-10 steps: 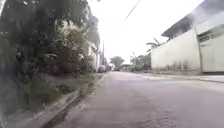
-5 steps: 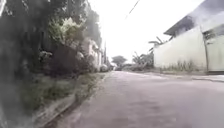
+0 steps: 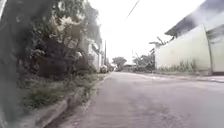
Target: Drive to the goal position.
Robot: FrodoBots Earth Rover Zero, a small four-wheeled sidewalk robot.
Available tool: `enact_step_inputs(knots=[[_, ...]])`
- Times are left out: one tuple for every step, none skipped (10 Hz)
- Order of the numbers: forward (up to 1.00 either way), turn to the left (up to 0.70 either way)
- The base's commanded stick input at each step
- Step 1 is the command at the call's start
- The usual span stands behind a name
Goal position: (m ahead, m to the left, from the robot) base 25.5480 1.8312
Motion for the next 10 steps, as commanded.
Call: enact_step_inputs(knots=[[0.70, -0.29], [0.70, -0.32], [0.70, -0.23], [0.70, -0.13], [0.70, 0.00], [0.70, 0.00], [0.70, 0.00], [0.70, 0.00], [0.70, -0.06], [0.70, -0.19]])
